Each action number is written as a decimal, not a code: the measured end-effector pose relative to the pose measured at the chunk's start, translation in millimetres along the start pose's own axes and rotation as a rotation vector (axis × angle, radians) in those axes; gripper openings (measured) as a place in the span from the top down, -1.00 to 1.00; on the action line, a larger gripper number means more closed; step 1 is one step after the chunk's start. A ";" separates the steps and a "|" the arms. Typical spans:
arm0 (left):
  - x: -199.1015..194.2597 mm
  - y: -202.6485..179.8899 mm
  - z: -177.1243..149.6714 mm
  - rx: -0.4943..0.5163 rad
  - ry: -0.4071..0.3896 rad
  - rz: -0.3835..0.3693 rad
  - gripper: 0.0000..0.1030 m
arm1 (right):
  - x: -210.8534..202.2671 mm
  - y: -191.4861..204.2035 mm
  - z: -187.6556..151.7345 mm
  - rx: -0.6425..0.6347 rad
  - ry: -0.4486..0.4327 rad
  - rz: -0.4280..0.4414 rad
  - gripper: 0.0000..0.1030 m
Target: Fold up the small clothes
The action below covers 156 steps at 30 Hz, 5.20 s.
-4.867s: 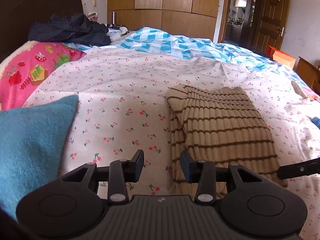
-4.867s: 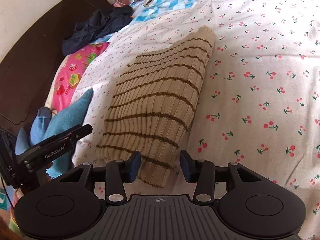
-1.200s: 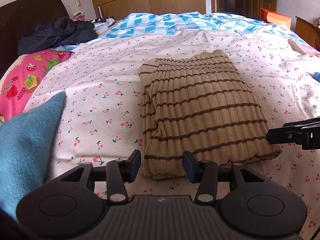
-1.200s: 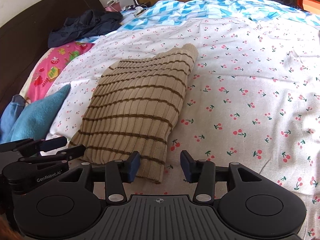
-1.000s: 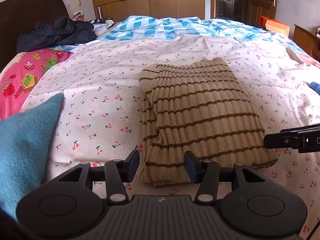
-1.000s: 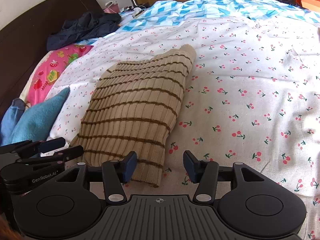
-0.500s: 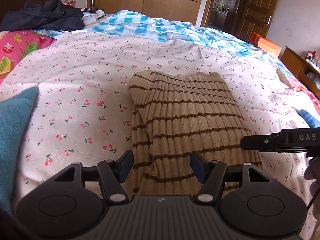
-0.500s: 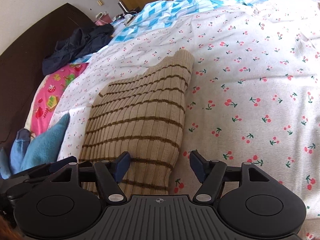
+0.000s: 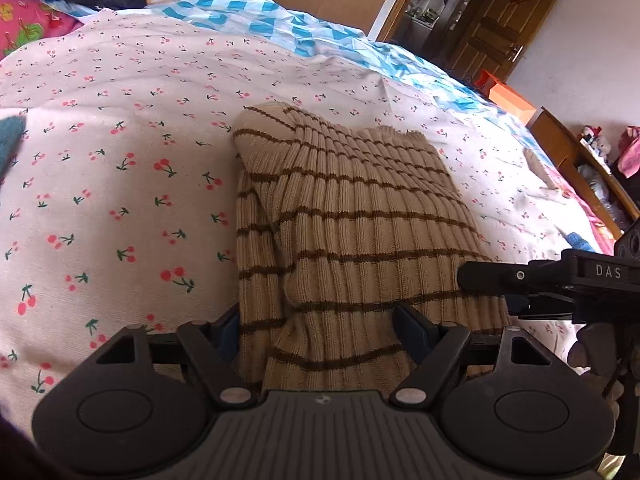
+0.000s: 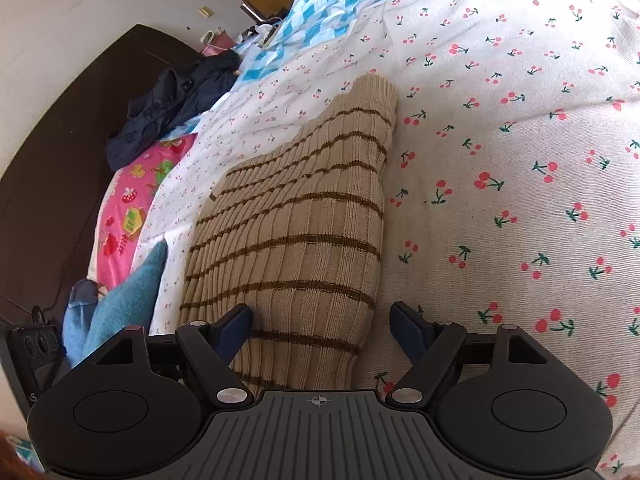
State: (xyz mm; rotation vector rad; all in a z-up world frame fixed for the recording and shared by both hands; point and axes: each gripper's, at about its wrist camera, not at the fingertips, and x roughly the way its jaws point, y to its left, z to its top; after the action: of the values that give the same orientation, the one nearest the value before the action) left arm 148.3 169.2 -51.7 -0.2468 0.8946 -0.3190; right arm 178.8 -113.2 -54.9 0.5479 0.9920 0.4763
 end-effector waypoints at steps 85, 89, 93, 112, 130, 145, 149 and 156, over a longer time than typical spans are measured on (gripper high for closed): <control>-89.6 -121.5 -112.3 0.162 0.085 0.334 -0.57 | -125.7 60.1 -155.8 -0.264 0.026 -0.233 -0.15; -90.5 -122.3 -112.8 0.153 0.084 0.337 -0.61 | -124.7 63.3 -157.1 -0.282 0.022 -0.250 -0.22; -90.2 -123.0 -113.2 0.151 0.086 0.353 -0.71 | -122.9 63.0 -157.7 -0.279 0.024 -0.262 -0.22; -89.9 -123.3 -116.0 0.130 0.096 0.341 -0.76 | -122.0 58.3 -160.6 -0.266 0.024 -0.297 -0.30; -94.0 -128.2 -117.9 0.154 0.067 0.343 -0.78 | -119.7 57.8 -161.0 -0.313 -0.019 -0.402 -0.31; -92.4 -129.8 -118.8 0.162 0.077 0.334 -0.78 | -120.1 57.5 -160.5 -0.314 -0.025 -0.419 -0.31; -92.8 -129.2 -119.5 0.163 0.074 0.337 -0.78 | -119.7 56.8 -160.4 -0.310 -0.024 -0.417 -0.31; -92.5 -128.6 -119.5 0.158 0.076 0.333 -0.78 | -119.6 57.6 -161.1 -0.311 -0.024 -0.419 -0.31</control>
State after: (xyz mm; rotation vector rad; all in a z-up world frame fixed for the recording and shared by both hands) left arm -22.3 75.3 -13.2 0.0624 0.9634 -0.0886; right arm -25.3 -107.1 -11.6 0.0601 0.9556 0.2401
